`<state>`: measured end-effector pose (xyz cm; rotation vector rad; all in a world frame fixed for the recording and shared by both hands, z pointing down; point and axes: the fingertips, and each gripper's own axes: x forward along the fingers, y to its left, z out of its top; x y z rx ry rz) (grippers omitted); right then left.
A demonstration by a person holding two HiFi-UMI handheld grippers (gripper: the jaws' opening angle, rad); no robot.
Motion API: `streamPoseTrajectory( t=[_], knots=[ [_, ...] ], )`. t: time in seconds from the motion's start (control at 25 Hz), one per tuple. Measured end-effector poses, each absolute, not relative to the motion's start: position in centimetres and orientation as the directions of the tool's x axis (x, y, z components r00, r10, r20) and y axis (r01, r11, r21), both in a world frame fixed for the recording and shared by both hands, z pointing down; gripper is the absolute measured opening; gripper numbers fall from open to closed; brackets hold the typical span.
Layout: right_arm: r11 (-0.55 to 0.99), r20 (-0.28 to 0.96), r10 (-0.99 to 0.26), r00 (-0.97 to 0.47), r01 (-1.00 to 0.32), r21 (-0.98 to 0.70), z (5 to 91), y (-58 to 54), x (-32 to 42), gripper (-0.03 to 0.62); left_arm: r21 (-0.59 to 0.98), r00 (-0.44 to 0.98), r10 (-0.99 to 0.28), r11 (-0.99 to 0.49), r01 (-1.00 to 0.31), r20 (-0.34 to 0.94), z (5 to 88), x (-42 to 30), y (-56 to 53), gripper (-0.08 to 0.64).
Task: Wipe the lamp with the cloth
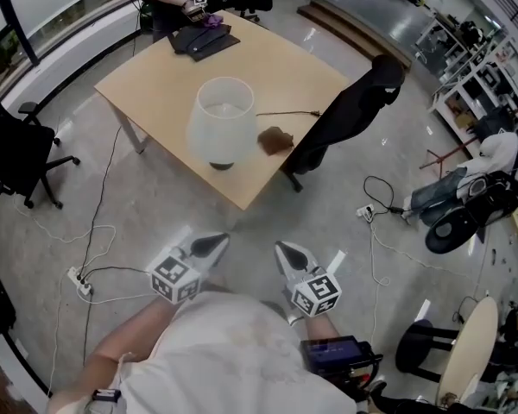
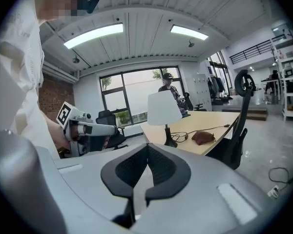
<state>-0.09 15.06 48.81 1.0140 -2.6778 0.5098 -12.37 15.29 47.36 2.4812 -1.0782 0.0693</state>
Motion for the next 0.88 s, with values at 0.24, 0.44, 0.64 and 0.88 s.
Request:
streamPoseTrajectory(
  t=[0.24, 0.44, 0.64, 0.88],
  knots=[
    [0.698, 0.340, -0.610, -0.716, -0.689, -0.197, 48.9, 10.1, -3.1, 0.012, 0.370, 0.716, -0.673, -0.628, -0.685, 0.183, 47.7, -15.4, 11.7, 0.002],
    [0.667, 0.350, -0.639, -0.685, -0.720, -0.191, 48.9, 8.1, -2.3, 0.012, 0.384, 0.738, -0.649, -0.644, -0.661, 0.182, 47.9, -14.9, 10.8, 0.002],
    [0.683, 0.327, -0.630, -0.704, -0.703, -0.198, 48.2, 5.7, 0.2, 0.012, 0.343, 0.729, -0.657, -0.650, -0.678, 0.194, 47.4, -11.7, 9.3, 0.002],
    [0.703, 0.313, -0.607, -0.731, -0.677, -0.219, 48.8, 1.1, 2.2, 0.012, 0.303, 0.750, -0.625, -0.687, -0.660, 0.217, 47.4, -6.9, 4.5, 0.002]
  ],
)
